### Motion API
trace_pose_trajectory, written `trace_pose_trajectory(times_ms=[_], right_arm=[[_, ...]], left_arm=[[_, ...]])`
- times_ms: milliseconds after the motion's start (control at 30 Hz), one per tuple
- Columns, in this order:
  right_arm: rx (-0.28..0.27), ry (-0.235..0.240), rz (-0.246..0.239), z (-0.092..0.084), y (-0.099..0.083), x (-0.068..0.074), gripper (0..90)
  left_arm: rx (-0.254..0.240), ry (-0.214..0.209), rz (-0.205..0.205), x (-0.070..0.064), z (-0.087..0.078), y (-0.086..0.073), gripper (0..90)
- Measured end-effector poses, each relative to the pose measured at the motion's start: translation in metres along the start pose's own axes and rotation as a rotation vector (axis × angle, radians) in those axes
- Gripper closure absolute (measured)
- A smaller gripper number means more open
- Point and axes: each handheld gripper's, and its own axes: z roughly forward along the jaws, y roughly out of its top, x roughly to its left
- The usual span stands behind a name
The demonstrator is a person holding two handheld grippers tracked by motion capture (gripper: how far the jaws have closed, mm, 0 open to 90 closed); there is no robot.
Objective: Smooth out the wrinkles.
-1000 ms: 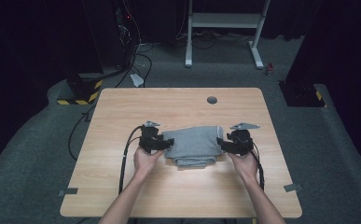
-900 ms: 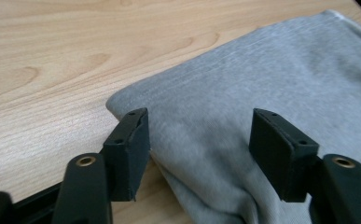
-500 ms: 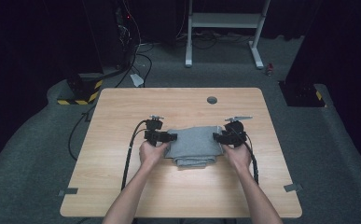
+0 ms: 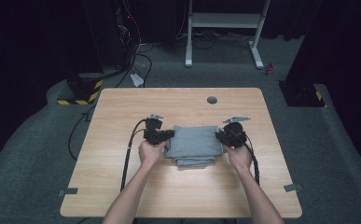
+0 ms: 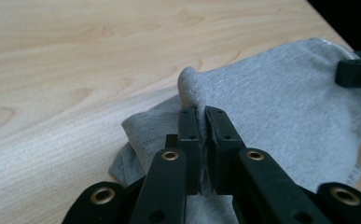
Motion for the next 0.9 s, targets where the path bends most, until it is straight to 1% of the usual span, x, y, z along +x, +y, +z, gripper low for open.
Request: trace_pose_trajectory(times_ms=[67,133,200,267,400,467,500,533,600,633,667,767,900], right_arm=[[-0.019,0.001,-0.008,-0.004,0.000,0.002,81.4],[-0.032,0.003,-0.013,-0.008,0.000,0.004,81.4],[-0.047,0.006,-0.023,-0.012,-0.001,0.006,81.3],[-0.066,0.006,-0.048,-0.018,-0.003,0.008,81.2],[-0.111,0.017,-0.071,-0.030,-0.013,0.014,81.1],[-0.125,0.028,-0.083,-0.035,-0.019,0.017,80.9],[-0.131,0.029,-0.090,-0.036,-0.022,0.018,80.8],[-0.134,0.034,-0.092,-0.038,-0.025,0.020,80.7],[-0.143,0.043,-0.102,-0.041,-0.032,0.022,80.6],[-0.140,0.042,-0.110,-0.043,-0.037,0.023,80.6],[-0.140,0.043,-0.114,-0.044,-0.040,0.023,80.5],[-0.140,0.049,-0.118,-0.046,-0.052,0.025,80.3],[-0.113,0.045,-0.138,-0.045,-0.070,0.029,79.9]], left_arm=[[-0.016,-0.008,0.019,-0.002,-0.005,0.001,85.1],[-0.035,-0.016,0.028,-0.005,-0.010,0.001,85.1],[-0.047,-0.023,0.053,-0.007,-0.015,0.001,85.2],[-0.063,-0.029,0.074,-0.010,-0.020,0.001,85.1],[-0.080,-0.059,0.124,-0.020,-0.030,-0.001,85.0],[-0.067,-0.057,0.163,-0.024,-0.033,-0.003,84.8],[-0.063,-0.060,0.170,-0.025,-0.034,-0.005,84.8],[-0.063,-0.069,0.166,-0.025,-0.035,-0.007,84.7],[-0.061,-0.081,0.177,-0.027,-0.038,-0.013,84.6],[-0.059,-0.084,0.179,-0.028,-0.039,-0.016,84.5],[-0.053,-0.086,0.196,-0.029,-0.041,-0.020,84.5],[-0.040,-0.100,0.216,-0.033,-0.044,-0.030,84.1],[-0.016,-0.109,0.239,-0.036,-0.046,-0.045,83.7]])
